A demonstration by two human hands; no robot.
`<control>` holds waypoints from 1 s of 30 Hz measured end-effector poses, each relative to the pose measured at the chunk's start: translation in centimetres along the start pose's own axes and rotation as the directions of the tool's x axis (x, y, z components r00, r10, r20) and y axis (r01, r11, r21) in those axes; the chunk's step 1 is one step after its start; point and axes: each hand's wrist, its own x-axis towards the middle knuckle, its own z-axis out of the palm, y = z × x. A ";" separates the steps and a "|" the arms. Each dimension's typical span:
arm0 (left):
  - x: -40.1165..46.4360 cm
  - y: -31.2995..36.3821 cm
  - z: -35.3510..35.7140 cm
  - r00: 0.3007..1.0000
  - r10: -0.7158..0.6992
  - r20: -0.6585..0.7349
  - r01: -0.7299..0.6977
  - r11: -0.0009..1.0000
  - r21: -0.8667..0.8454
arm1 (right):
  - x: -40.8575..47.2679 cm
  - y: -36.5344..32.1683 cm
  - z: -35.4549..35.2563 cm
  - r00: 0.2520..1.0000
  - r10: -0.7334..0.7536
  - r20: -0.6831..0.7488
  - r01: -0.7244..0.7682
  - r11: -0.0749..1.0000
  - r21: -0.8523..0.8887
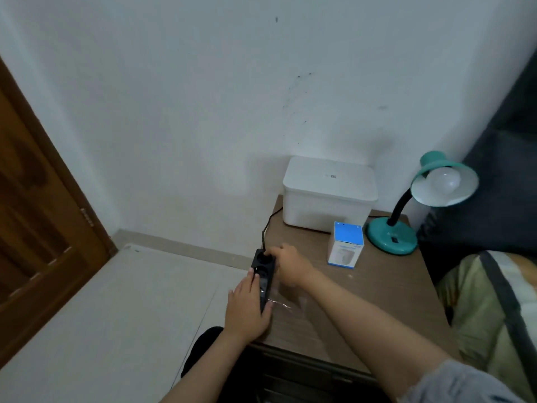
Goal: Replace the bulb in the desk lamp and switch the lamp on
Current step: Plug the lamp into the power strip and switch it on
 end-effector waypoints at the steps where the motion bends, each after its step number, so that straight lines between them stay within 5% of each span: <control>1: 0.0 0.2 -0.3 1.000 -0.014 0.016 0.014 1.000 0.019 | -0.4 0.2 -0.1 1.000 0.005 0.023 -0.005 1.000 0.005; 5: -0.6 2.0 -0.7 0.998 -0.042 -0.045 0.042 0.999 -0.011 | -3.5 1.9 0.8 0.996 0.029 -0.083 -0.017 0.990 0.138; 11: -0.8 6.9 2.7 0.986 0.123 -0.114 -0.138 0.981 -0.133 | -10.2 8.3 1.4 0.922 0.170 -0.347 -0.091 0.968 0.233; 17: 2.3 14.3 7.0 0.948 0.314 -0.045 -0.315 0.913 -0.260 | -13.5 17.0 -1.4 0.726 0.426 -0.540 -0.321 0.904 0.281; 23: 8.0 20.1 10.9 0.916 0.400 -0.008 -0.374 0.848 -0.375 | -11.3 23.9 -5.4 0.674 0.447 -0.588 -0.367 0.894 0.259; 30: 14.6 23.6 14.2 0.929 0.362 0.077 -0.329 0.903 -0.274 | -7.5 28.3 -6.9 0.624 0.475 -0.621 -0.323 0.880 0.350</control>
